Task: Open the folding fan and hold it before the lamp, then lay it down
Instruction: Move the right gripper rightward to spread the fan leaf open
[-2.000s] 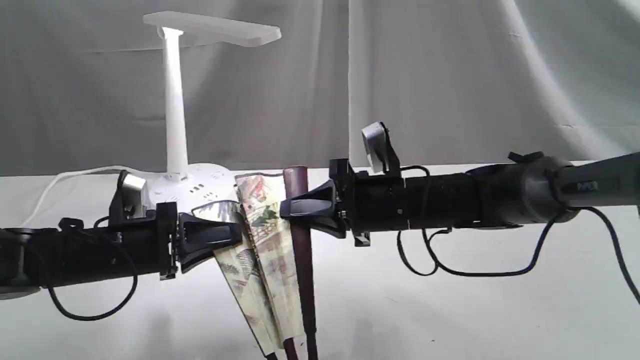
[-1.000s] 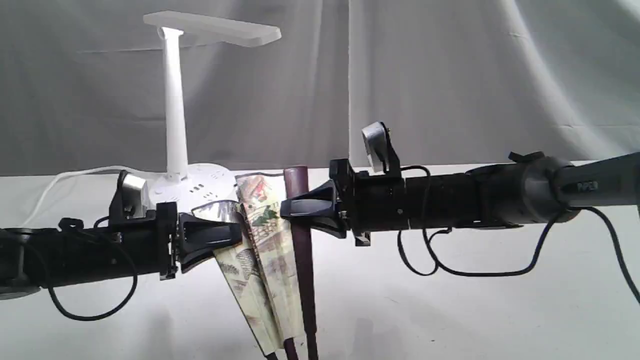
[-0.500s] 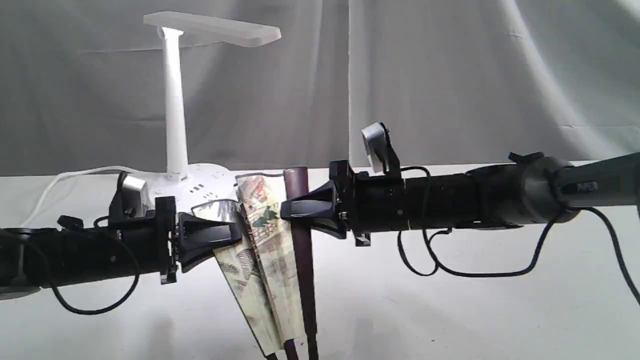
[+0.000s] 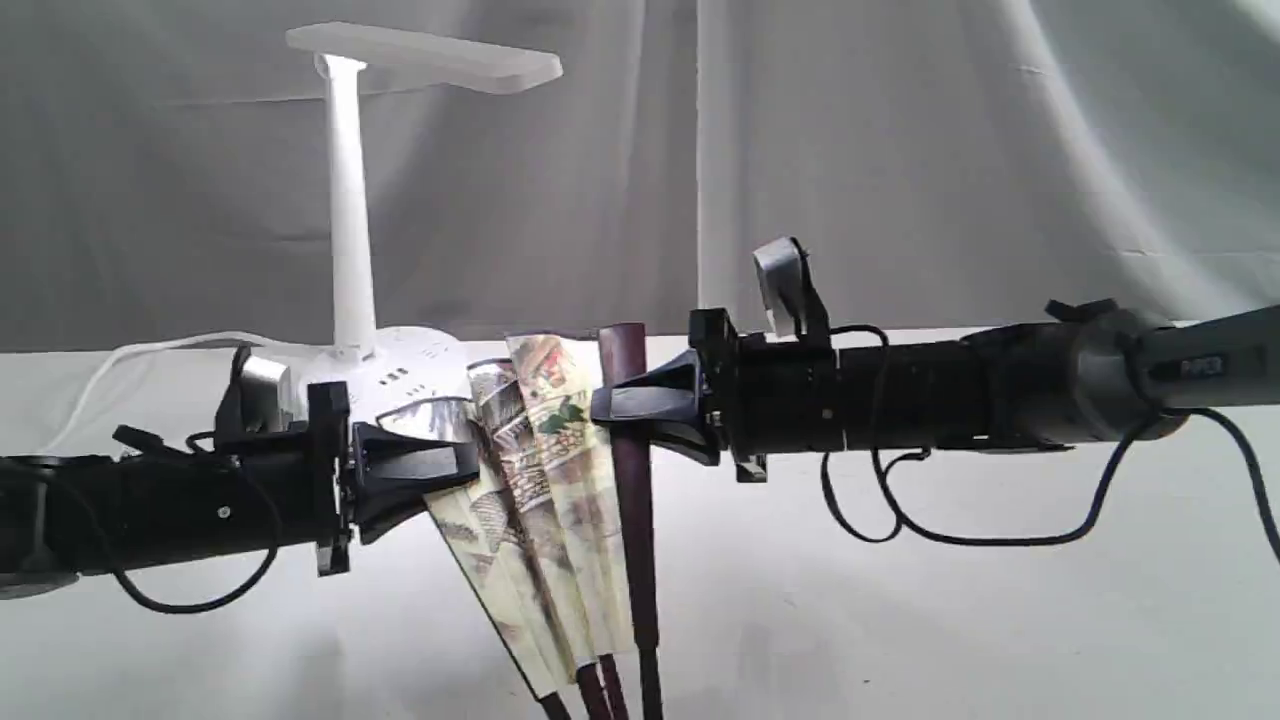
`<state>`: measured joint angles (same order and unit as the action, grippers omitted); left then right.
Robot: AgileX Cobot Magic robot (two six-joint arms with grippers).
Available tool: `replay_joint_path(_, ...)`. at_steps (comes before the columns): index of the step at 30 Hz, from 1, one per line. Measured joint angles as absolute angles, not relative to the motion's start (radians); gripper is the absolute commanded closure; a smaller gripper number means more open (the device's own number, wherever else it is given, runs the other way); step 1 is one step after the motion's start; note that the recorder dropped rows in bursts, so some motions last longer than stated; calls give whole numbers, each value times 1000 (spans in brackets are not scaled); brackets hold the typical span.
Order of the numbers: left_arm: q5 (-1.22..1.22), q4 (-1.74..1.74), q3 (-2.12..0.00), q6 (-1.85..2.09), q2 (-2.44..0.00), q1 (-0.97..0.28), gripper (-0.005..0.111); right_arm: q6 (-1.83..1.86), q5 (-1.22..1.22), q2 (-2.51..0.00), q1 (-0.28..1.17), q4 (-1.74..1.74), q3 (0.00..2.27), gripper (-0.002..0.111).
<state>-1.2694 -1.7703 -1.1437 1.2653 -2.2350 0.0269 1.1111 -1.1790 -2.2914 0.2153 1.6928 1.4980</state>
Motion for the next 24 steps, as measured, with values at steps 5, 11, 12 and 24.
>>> replay_joint_path(5, -1269, -1764, -1144, 1238, -2235, 43, 107, 1109, -1181, -2291, 210, 1697, 1498, 108)
replay_joint_path(11, -1269, -1744, -1144, 1216, -2235, 88, 107, 1107, -1179, -2291, 198, 1710, 1498, 108)
replay_joint_path(12, -1269, -1744, -1144, 1216, -2235, 94, 107, 1104, -1179, -2291, 192, 1710, 1498, 108)
replay_joint_path(24, -1258, -1752, -1144, 1162, -2235, 151, 107, 1093, -1189, -2291, 93, 1714, 1498, 108)
